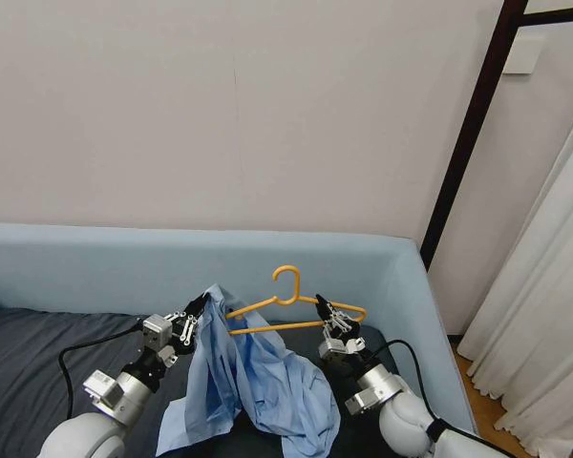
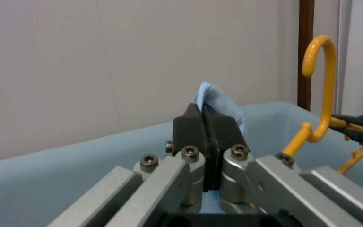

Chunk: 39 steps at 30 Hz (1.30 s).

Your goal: Pick up the clothes from the sofa and hang them on the clothes hanger.

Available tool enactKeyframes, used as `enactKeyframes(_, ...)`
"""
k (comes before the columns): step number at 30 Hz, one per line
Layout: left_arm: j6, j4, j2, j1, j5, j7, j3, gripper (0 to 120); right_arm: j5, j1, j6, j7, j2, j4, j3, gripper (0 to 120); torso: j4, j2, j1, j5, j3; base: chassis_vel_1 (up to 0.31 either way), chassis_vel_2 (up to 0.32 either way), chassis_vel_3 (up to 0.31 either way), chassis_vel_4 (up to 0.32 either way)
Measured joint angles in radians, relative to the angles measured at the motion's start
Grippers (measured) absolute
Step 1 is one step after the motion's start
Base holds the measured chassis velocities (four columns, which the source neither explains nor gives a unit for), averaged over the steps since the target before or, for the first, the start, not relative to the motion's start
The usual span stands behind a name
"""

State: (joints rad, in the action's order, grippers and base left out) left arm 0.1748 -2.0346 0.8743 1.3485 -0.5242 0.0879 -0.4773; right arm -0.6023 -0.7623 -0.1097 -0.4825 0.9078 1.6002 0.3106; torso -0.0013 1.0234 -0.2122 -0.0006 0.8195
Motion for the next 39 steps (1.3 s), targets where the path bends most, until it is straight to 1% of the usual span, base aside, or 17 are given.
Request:
enactKeyframes(4, 0.001, -0.007, -0.003, -0.006, 0.004, 0.005, -0.009, 0, -0.014, -0.003, -0.016, 0.013, 0.004, -0.018, -0.013, 5, 0.0000, 0.000, 0.000, 0.0000, 0.000, 0.000, 0.000, 0.000, 0.000)
enactKeyframes(6, 0.002, -0.015, -0.008, -0.010, 0.005, 0.008, -0.017, 0, -0.023, -0.003, -0.048, 0.033, 0.006, -0.037, -0.026, 5, 0.0001, 0.000, 0.000, 0.0001, 0.000, 0.000, 0.000, 0.000, 0.000)
enactKeyframes(7, 0.002, -0.015, -0.008, -0.010, 0.005, 0.008, -0.017, 0, -0.023, -0.003, -0.048, 0.033, 0.006, -0.037, -0.026, 5, 0.0001, 0.000, 0.000, 0.0001, 0.000, 0.000, 0.000, 0.000, 0.000)
enactKeyframes(11, 0.005, -0.020, -0.018, -0.014, 0.020, 0.019, -0.023, 0, -0.025, 0.000, -0.135, 0.107, 0.007, -0.043, -0.045, 5, -0.0001, 0.000, 0.000, 0.0000, 0.000, 0.000, 0.000, 0.000, 0.000)
enactKeyframes(12, 0.005, -0.020, -0.018, -0.014, 0.020, 0.019, -0.023, 0, -0.025, 0.000, -0.135, 0.107, 0.007, -0.043, -0.045, 5, -0.0001, 0.000, 0.000, 0.0000, 0.000, 0.000, 0.000, 0.000, 0.000)
enactKeyframes(16, 0.014, -0.007, -0.006, -0.005, 0.056, 0.030, 0.013, 0, -0.007, 0.015, -0.179, 0.141, 0.031, -0.030, -0.034, 5, 0.0002, 0.000, 0.000, -0.0001, 0.000, 0.000, 0.000, 0.000, 0.000)
enactKeyframes(20, 0.020, 0.005, 0.015, 0.001, 0.084, 0.039, 0.048, 0, 0.011, 0.032, -0.174, 0.114, 0.051, -0.021, -0.004, 5, 0.0002, 0.000, 0.000, -0.0001, 0.000, 0.000, 0.000, 0.000, 0.000)
enactKeyframes(25, 0.031, 0.017, 0.023, 0.009, 0.116, 0.047, 0.082, 0, 0.041, 0.058, -0.152, 0.082, 0.075, -0.021, 0.027, 5, 0.0000, 0.000, 0.000, -0.0001, 0.000, 0.000, 0.000, 0.000, 0.000)
enactKeyframes(33, 0.042, 0.018, 0.024, 0.019, 0.124, 0.057, 0.086, 0, 0.102, 0.085, -0.112, 0.060, 0.088, -0.032, 0.056, 5, 0.0001, 0.000, 0.000, 0.0000, 0.000, 0.000, 0.000, 0.000, 0.000)
enactKeyframes(36, 0.050, 0.013, 0.022, 0.022, 0.125, 0.062, 0.076, 0, 0.145, 0.098, -0.091, 0.052, 0.090, -0.039, 0.064, 5, 0.0000, 0.000, 0.000, 0.0000, 0.000, 0.000, 0.000, 0.000, 0.000)
enactKeyframes(39, 0.052, 0.010, 0.018, 0.022, 0.123, 0.063, 0.070, 0, 0.159, 0.101, -0.086, 0.050, 0.090, -0.042, 0.065, 5, 0.0001, 0.000, 0.000, 0.0000, 0.000, 0.000, 0.000, 0.000, 0.000)
